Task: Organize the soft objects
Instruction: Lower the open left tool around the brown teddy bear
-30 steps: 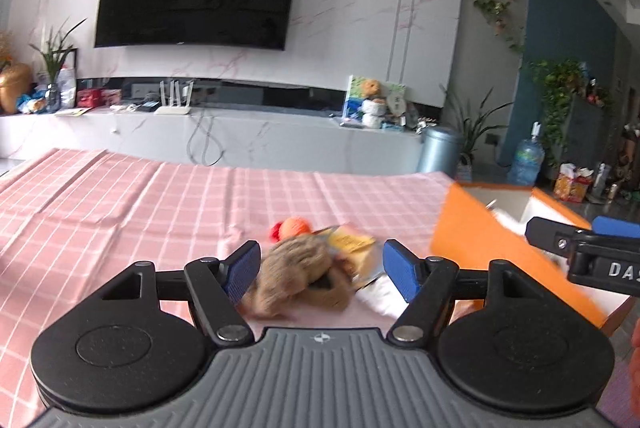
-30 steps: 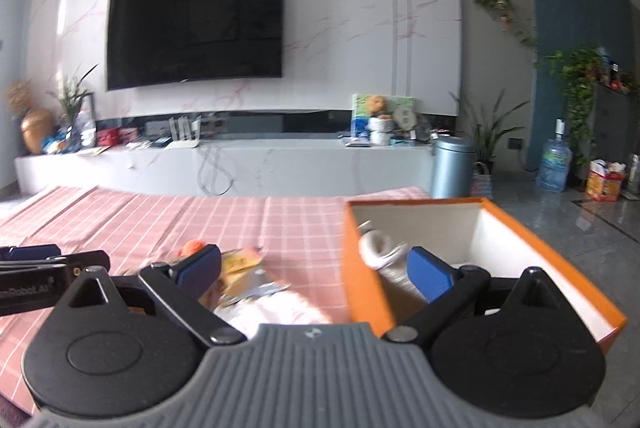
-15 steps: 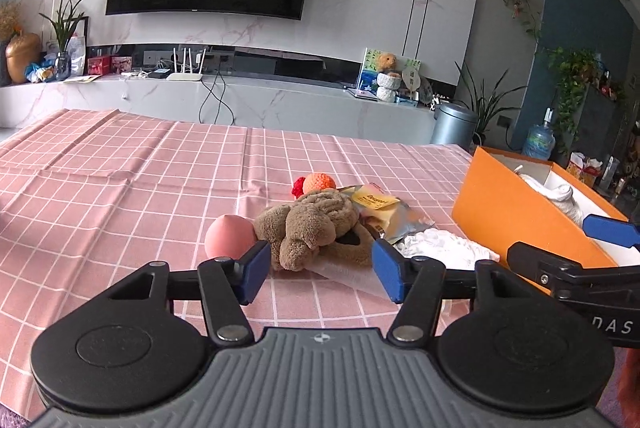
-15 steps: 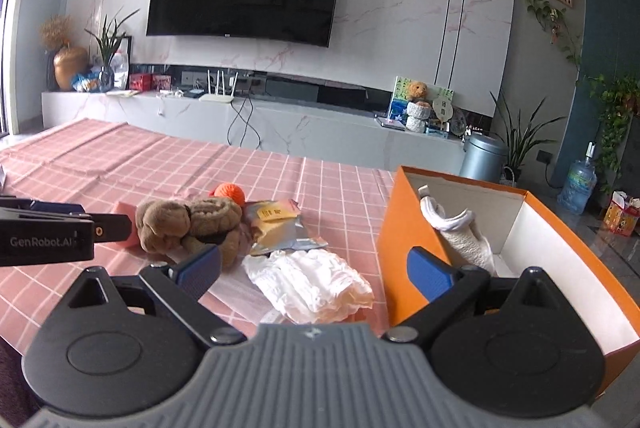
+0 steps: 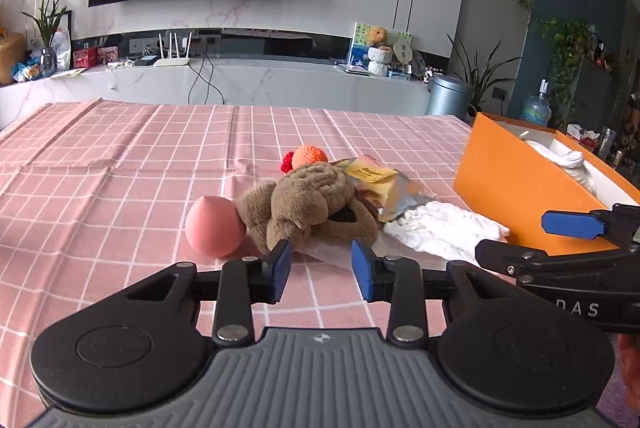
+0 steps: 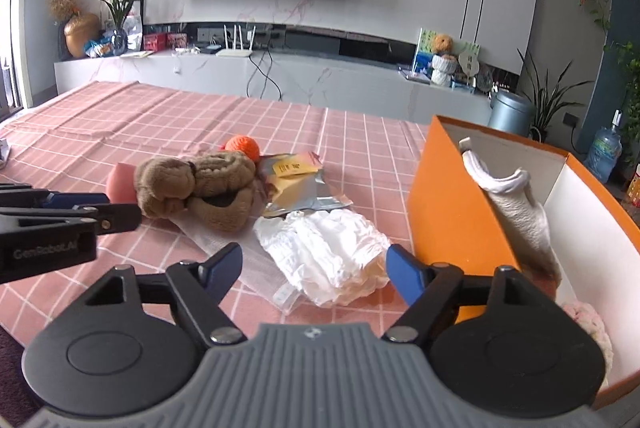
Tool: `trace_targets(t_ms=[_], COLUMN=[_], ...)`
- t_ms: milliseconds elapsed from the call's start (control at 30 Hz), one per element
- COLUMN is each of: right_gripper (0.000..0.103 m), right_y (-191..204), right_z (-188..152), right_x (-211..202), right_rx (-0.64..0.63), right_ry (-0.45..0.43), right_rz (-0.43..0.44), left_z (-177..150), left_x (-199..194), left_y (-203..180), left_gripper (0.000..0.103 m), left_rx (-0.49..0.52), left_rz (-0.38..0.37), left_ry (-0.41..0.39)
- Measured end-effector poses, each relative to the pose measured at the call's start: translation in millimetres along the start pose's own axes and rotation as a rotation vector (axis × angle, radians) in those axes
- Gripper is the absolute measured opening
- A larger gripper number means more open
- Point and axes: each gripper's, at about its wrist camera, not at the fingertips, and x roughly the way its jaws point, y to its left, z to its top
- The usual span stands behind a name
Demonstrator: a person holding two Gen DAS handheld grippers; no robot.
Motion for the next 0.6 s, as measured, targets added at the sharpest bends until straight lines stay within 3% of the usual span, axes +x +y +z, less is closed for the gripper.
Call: trace_targets(t_ms=[67, 233, 433, 600], right_gripper=[0.078, 0.080, 0.085, 0.085], right_y=[-2, -10, -16, -20], right_z=[4, 18, 23, 20], right_x=[9, 35, 66, 83], right_rx=[-0.003, 0.024, 0.057, 0.087], right_ry=[0.008, 0.030, 0.080, 0.123], right_rz=[-0.001, 0.009, 0.027, 0.052], left_z=[3, 16, 33, 43], left_x=[4, 21, 47, 70], left_y=[-1, 1, 2, 16], left_gripper=[0.062, 0.078, 0.079, 0.080], left_rx=[0.024, 0.092, 0.199, 0.189], left_rz=[0.014, 0.044, 0.039, 0.019], left_ry=[0.002, 0.003, 0.021, 0.073])
